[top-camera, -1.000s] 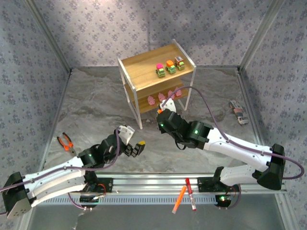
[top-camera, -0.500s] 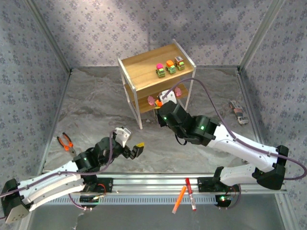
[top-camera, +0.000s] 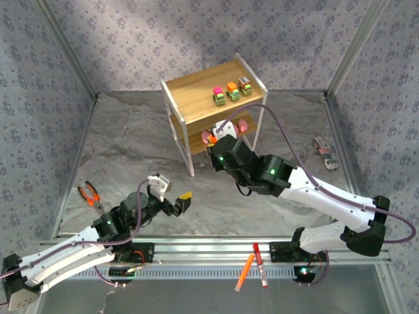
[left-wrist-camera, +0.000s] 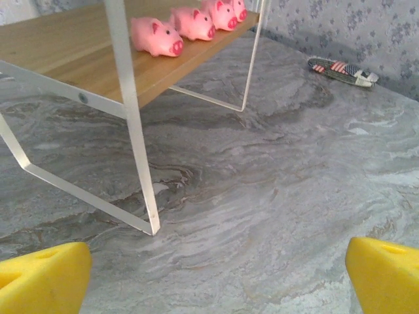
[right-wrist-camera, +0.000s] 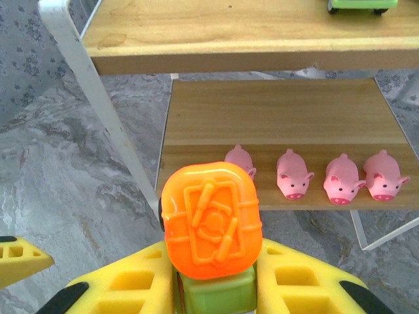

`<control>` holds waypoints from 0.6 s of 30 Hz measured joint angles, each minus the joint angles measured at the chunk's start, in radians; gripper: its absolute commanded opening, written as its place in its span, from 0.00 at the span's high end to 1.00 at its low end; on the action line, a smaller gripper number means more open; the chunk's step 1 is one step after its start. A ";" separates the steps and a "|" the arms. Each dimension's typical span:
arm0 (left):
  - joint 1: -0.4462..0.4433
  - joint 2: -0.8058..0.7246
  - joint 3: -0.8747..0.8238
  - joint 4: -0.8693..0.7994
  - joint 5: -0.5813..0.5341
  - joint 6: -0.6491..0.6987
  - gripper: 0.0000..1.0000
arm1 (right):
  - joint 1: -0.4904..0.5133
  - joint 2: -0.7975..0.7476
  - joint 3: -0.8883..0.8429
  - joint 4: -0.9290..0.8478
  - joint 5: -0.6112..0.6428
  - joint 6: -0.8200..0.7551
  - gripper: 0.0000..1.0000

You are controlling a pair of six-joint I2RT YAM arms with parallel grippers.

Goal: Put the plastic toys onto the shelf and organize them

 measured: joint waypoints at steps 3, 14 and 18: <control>0.000 -0.034 -0.011 -0.001 -0.021 -0.006 0.00 | 0.002 0.008 0.013 0.000 0.000 -0.002 0.73; 0.001 -0.064 -0.012 0.000 -0.053 -0.007 0.01 | 0.011 0.034 0.056 -0.002 0.000 -0.031 0.72; 0.001 -0.053 -0.012 -0.001 -0.062 -0.007 0.00 | 0.011 0.049 0.091 -0.002 0.000 -0.048 0.72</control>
